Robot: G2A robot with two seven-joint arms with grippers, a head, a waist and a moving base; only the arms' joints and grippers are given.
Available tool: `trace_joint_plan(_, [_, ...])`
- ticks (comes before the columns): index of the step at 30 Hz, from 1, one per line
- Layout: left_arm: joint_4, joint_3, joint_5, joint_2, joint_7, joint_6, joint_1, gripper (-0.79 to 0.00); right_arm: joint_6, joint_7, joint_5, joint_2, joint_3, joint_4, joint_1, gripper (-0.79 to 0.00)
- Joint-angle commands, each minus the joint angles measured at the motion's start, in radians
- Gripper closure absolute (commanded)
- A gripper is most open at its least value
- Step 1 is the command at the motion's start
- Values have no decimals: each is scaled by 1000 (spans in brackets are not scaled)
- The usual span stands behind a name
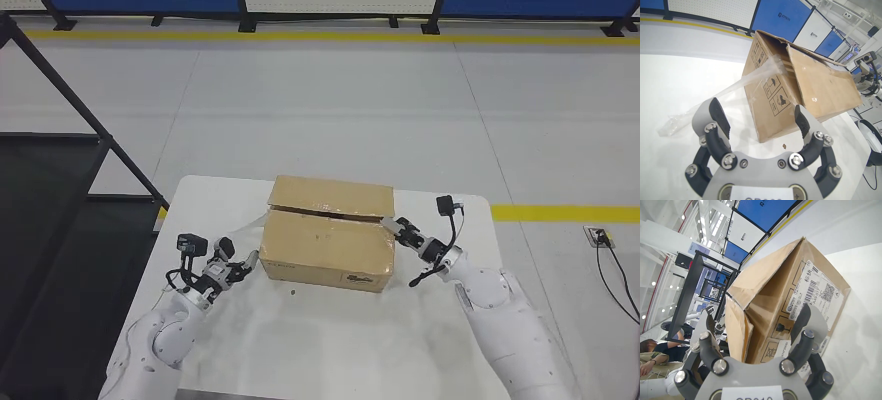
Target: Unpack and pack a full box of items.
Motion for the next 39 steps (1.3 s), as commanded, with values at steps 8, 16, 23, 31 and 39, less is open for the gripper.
trace_joint_plan(8, [-29, -38, 0, 15, -5, -43, 47, -785, -5, 11, -6, 7, -10, -39, -26, -785])
trace_joint_plan(16, [-39, -78, -30, 20, 34, 47, 61, -785, -2, 6, -14, 18, 0, -75, -53, -785])
trace_joint_plan(23, [18, -8, 27, 3, 69, 208, 3, -785, 2, -1, -13, 28, 14, -108, -81, -785])
trace_joint_plan(31, [158, 108, 53, -32, 137, 323, -109, -785, -2, -36, -1, 41, 52, -132, -122, -785])
trace_joint_plan(39, [187, 122, 64, -31, 144, 214, -119, -785, -2, -31, 18, 54, 79, -143, -146, -785])
